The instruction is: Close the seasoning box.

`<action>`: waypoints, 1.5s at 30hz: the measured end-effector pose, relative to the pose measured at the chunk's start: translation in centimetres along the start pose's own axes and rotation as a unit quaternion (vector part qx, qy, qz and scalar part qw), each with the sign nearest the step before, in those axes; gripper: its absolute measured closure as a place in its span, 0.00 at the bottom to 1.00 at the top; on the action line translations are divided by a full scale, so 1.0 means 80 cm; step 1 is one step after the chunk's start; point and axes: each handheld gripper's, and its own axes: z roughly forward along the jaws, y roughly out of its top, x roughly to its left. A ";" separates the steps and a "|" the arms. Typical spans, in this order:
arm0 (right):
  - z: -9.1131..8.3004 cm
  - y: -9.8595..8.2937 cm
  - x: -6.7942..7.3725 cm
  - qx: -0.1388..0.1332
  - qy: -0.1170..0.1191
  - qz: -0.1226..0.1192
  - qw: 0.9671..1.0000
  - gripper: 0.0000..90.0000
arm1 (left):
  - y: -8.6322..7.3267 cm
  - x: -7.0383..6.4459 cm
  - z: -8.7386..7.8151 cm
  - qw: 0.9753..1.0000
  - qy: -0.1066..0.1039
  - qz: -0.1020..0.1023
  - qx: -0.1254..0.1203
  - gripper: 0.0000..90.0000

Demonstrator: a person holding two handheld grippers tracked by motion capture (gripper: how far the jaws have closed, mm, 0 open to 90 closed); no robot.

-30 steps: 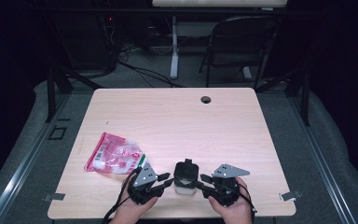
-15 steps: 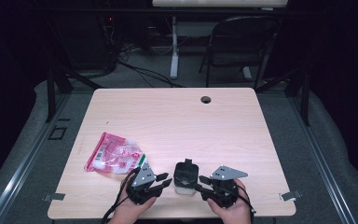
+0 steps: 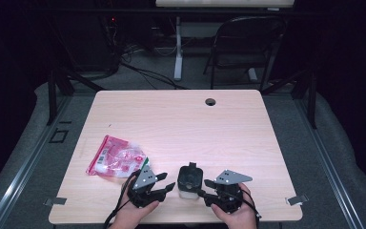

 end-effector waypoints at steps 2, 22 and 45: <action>0.001 0.000 0.000 0.002 0.001 -0.003 1.000 0.57 | -0.001 0.000 0.001 1.000 0.000 -0.007 0.000 0.53; 0.006 -0.006 0.001 0.021 0.000 -0.016 1.000 0.53 | -0.004 0.007 -0.001 1.000 -0.001 -0.014 0.000 0.51; 0.002 -0.006 0.000 0.008 0.003 -0.010 1.000 0.53 | -0.005 0.018 -0.008 1.000 0.011 -0.026 -0.009 0.51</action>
